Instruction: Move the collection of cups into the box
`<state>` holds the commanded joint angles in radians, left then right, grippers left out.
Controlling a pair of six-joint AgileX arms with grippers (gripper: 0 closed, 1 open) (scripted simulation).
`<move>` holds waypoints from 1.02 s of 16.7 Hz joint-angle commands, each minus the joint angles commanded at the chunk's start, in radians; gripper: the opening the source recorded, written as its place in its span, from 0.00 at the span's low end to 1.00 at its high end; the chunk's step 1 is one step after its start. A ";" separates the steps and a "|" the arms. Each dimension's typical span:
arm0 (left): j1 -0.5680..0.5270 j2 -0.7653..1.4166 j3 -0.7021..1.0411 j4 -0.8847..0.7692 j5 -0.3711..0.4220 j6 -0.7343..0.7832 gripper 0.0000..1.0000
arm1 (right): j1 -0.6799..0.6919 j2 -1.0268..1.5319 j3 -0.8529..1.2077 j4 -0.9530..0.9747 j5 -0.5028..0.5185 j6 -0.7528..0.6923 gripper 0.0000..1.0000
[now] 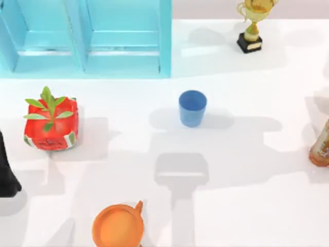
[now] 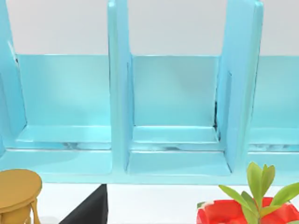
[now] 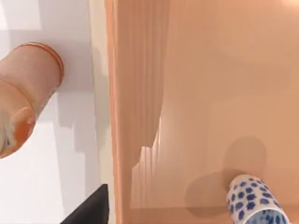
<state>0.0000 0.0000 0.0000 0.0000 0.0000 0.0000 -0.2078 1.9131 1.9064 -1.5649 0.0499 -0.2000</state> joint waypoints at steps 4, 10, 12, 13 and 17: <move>0.000 0.000 0.000 0.000 0.000 0.000 1.00 | 0.314 0.238 0.300 -0.001 0.023 0.318 1.00; 0.000 0.000 0.000 0.000 0.000 0.000 1.00 | 0.735 0.541 0.659 0.016 0.062 0.742 1.00; 0.000 0.000 0.000 0.000 0.000 0.000 1.00 | 0.815 0.619 0.740 0.028 0.074 0.822 1.00; 0.000 0.000 0.000 0.000 0.000 0.000 1.00 | 0.840 0.644 0.766 0.032 0.078 0.847 1.00; 0.000 0.000 0.000 0.000 0.000 0.000 1.00 | 0.858 0.664 0.785 0.037 0.082 0.865 1.00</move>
<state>0.0000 0.0000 0.0000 0.0000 0.0000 0.0000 0.6502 2.5773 2.6917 -1.5279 0.1316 0.6653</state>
